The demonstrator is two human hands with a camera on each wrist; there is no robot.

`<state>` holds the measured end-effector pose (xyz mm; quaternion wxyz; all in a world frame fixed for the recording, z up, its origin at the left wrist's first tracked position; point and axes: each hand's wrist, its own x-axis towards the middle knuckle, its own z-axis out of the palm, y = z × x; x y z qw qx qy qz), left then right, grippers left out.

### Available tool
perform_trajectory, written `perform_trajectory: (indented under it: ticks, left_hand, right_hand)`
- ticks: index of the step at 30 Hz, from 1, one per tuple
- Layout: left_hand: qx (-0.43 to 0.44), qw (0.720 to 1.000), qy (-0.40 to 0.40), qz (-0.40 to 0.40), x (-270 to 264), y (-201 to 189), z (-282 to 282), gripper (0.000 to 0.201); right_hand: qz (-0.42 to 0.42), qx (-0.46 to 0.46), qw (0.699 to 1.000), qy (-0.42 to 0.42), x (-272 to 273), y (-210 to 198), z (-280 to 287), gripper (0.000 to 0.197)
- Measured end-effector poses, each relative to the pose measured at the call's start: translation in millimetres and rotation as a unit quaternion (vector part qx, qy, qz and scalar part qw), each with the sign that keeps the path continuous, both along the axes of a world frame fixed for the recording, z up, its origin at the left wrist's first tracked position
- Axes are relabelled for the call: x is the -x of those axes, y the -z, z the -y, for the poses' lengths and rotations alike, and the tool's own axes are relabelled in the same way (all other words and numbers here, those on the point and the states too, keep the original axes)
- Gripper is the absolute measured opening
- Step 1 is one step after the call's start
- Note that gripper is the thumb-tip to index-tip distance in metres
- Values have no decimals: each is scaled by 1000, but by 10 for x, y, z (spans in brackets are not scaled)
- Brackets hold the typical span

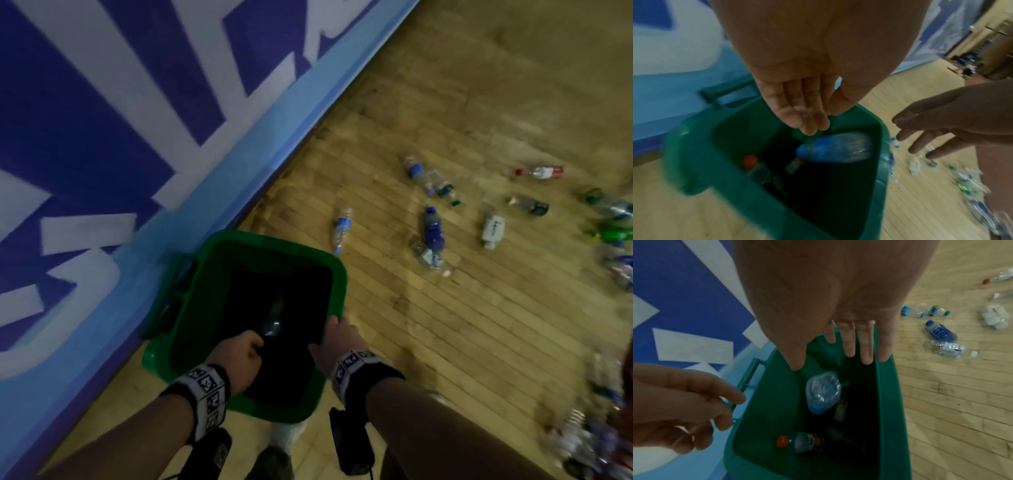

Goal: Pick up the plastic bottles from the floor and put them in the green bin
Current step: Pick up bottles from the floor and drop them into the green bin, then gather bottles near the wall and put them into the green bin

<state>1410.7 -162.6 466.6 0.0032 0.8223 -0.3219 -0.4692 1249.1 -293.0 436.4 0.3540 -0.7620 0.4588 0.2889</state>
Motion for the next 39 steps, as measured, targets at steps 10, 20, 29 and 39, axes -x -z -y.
perform_trajectory:
  ticks: [10,20,29,39]
  left_hand:
    - [-8,995,94,23,1557,-101,2042,26]
    - [-25,995,88,43,1983,398,3894,37]
    - [-105,977,169,73,1205,1478,5107,53]
    - [-191,950,234,77,141,3456,5676,42]
  right_hand:
    - [-76,26,993,90,2409,95,1718,54]
    - [-152,50,979,123,3468,280,3333,49]
    - [-176,27,981,81,2887,1050,4338,44]
    - [-177,-27,982,51,2156,2565,4992,49]
